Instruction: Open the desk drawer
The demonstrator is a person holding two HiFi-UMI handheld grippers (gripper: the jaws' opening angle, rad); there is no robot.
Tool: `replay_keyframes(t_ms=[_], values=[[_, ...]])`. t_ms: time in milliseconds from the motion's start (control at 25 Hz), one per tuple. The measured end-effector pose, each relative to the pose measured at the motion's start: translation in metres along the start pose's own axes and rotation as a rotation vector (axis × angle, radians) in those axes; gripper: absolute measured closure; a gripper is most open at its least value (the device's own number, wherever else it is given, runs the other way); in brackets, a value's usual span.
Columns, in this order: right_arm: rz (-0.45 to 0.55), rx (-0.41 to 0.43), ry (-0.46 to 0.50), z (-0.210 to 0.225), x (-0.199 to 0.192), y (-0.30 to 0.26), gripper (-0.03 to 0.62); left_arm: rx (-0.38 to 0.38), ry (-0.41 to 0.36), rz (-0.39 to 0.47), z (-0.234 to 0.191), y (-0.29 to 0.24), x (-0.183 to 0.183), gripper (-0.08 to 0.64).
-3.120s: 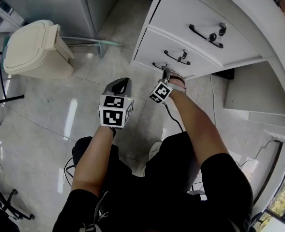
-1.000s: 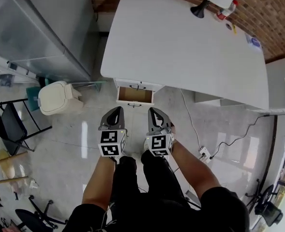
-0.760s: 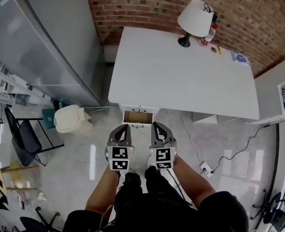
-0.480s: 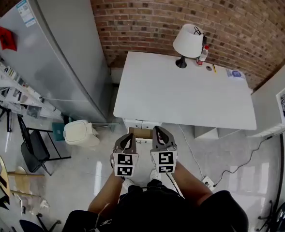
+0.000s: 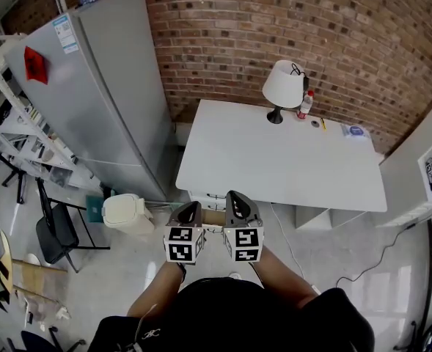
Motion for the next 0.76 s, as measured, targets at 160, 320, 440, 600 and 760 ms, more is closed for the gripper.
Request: replay_keyframes(t_ms=[160, 320, 440, 600, 760], values=[[0.01, -0.001, 0.024, 0.001, 0.006, 0.003, 0.594, 0.03, -0.015, 0.015, 0.0, 0.007, 0.01, 0.561], [0.008, 0.003, 0.042, -0.003, 0.007, 0.004, 0.594, 0.036, -0.018, 0.019, 0.0, 0.009, 0.012, 0.561], [0.006, 0.009, 0.035, -0.008, 0.006, 0.004, 0.594, 0.032, -0.017, 0.013, 0.0, 0.012, 0.007, 0.561], [0.0, 0.019, 0.035, -0.017, 0.005, 0.008, 0.594, 0.029, -0.015, 0.012, -0.001, 0.018, 0.002, 0.561], [-0.003, 0.025, 0.03, -0.024, 0.005, 0.013, 0.594, 0.036, -0.013, 0.017, -0.004, 0.027, 0.001, 0.561]])
Point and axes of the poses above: the fingertips, and each gripper's own axes: y backward along the fingers, z to its right, x out of its top, the point moved 6 cm from there along y, backward along the fingers, and after that the axes turned 14 degrees about -z, right-handed, at the moved point
